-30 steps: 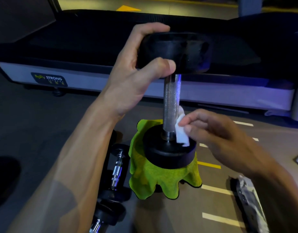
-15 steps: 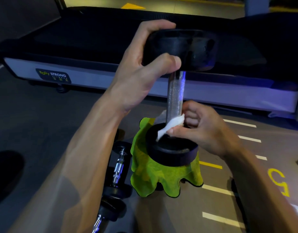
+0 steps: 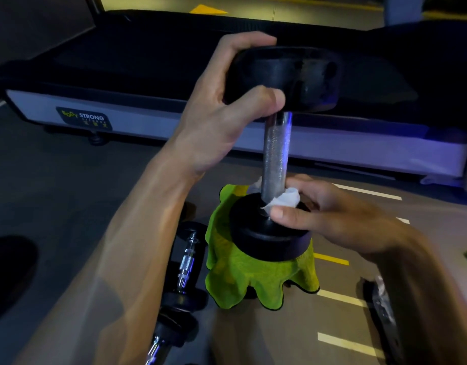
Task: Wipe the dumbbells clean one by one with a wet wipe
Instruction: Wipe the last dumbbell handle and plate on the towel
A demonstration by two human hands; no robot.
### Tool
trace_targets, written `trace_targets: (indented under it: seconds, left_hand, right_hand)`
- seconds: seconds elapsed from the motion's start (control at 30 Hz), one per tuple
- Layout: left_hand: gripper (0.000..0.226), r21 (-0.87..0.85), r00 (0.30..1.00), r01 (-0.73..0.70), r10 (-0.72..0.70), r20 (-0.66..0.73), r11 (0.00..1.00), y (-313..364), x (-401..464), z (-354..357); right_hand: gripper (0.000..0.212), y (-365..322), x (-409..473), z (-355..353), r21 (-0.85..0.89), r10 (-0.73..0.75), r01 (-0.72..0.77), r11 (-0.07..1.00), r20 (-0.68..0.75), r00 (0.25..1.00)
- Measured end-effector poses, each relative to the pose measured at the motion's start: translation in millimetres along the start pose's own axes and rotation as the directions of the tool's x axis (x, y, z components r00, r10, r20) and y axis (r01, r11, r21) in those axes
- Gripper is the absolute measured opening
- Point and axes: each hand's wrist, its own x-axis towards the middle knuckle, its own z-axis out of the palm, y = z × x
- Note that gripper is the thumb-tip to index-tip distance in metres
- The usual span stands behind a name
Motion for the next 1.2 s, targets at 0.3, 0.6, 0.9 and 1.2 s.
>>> trace_targets:
  seconds: [0.3,0.6,0.9,1.2]
  left_hand:
    - [0.048,-0.029,1.000,0.018,-0.017,0.007,0.999,-1,1,0]
    - [0.049,-0.036,1.000,0.017,-0.017,-0.004,0.999,-1,0,3]
    - [0.050,-0.030,1.000,0.021,-0.021,0.008,0.999,2,4,7]
    - [0.053,-0.032,1.000,-0.013,0.013,0.002,0.999,1,0,4]
  right_hand:
    - [0.033,-1,-19,5,0.109,0.012,0.000,0.994,-0.113,0.994]
    - [0.034,13,17,15,0.043,-0.107,0.121,0.992,-0.241,0.965]
    - [0.034,0,34,30,-0.115,-0.064,0.013,0.993,-0.449,0.891]
    - [0.040,-17,27,54,-0.225,-0.024,-0.163,0.961,-0.652,0.758]
